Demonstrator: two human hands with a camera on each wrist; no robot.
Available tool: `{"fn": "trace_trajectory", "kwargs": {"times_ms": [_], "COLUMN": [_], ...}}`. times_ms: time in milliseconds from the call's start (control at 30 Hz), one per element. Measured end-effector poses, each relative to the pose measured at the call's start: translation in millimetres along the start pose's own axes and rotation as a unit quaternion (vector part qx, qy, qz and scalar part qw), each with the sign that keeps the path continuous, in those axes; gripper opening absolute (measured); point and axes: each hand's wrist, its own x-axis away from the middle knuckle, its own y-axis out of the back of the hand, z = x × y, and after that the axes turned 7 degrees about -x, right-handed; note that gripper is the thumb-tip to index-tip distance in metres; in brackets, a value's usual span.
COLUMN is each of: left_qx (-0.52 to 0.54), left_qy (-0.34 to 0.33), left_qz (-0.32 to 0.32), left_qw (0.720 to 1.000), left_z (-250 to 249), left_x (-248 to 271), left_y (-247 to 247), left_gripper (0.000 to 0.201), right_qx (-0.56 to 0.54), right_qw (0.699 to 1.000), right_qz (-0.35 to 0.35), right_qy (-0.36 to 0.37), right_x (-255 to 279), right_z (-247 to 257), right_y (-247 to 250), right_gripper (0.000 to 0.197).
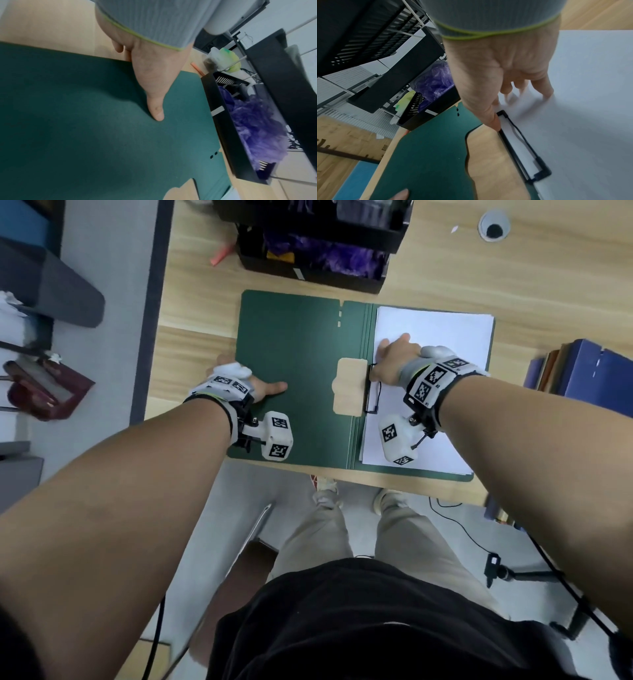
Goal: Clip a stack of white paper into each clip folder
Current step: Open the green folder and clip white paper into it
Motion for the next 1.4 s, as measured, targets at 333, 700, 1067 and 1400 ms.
{"fn": "trace_trajectory", "kwargs": {"times_ms": [333, 700, 1067, 1400], "left_qx": [0.237, 0.161, 0.076, 0.085], "left_qy": [-0.055, -0.249, -0.242, -0.133], "left_qz": [-0.154, -0.225, -0.094, 0.007], "left_qw": [0.958, 0.928, 0.963, 0.987], "left_z": [-5, -91, -198, -189], "left_x": [32, 147, 139, 106], "left_y": [21, 58, -1, -21], "left_gripper": [0.070, 0.032, 0.053, 0.057], "right_qx": [-0.025, -0.473, -0.614, -0.512], "right_qw": [0.998, 0.871, 0.789, 0.858], "right_qz": [0.046, 0.087, 0.000, 0.015], "right_qy": [0.027, 0.104, -0.020, -0.051], "right_x": [10, 48, 51, 24], "right_z": [-12, -80, -177, -196], "right_y": [3, 35, 59, 13], "right_gripper": [0.085, 0.040, 0.067, 0.062]}}
